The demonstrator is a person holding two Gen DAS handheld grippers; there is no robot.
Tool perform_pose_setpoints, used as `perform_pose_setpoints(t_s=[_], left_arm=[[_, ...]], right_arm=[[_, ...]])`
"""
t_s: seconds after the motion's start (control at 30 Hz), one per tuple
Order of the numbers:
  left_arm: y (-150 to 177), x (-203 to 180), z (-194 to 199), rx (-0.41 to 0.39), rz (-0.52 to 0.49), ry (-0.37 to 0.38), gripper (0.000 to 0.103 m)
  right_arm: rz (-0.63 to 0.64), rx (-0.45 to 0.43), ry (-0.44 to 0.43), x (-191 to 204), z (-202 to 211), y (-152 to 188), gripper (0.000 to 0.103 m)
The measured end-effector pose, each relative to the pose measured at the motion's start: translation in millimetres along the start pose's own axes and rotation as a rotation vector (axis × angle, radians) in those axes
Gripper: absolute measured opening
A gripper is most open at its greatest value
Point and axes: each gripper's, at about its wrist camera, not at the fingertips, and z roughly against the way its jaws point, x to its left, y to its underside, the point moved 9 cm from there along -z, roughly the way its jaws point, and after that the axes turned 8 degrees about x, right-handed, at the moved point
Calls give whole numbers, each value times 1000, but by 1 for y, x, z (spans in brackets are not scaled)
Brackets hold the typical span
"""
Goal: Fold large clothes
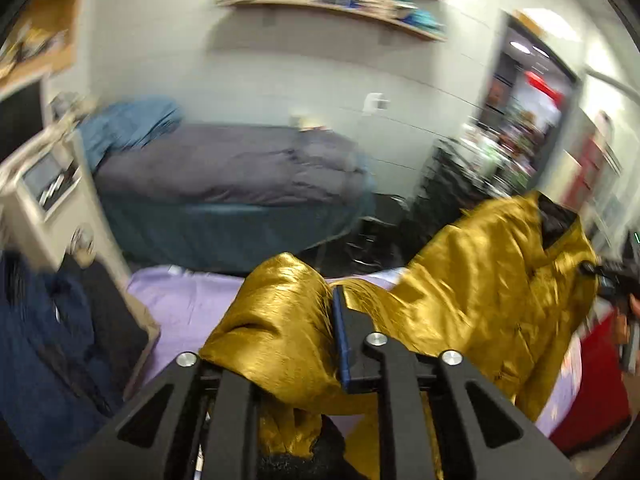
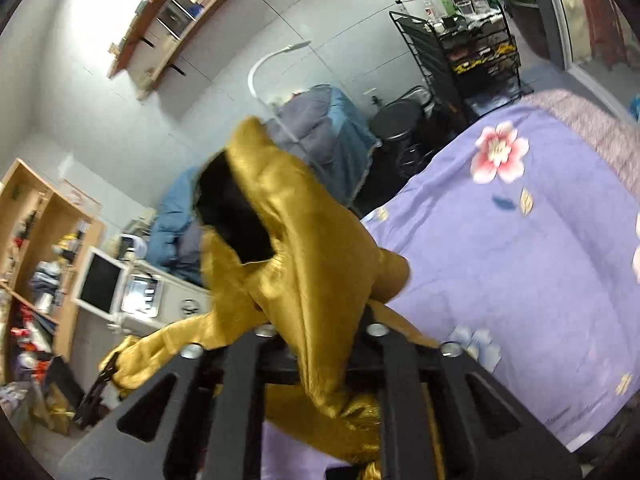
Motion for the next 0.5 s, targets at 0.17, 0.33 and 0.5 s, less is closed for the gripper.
perform_pose_setpoints(t_s=[0.17, 0.33, 0.5], left_arm=[[69, 71, -115, 255, 220, -164, 87], [184, 87, -166, 493, 263, -262, 87], [274, 62, -177, 602, 270, -185, 89]], right_arm=[[53, -3, 209, -20, -91, -20, 86], [85, 227, 280, -104, -142, 109, 86], [5, 423, 378, -220, -147, 221, 86]])
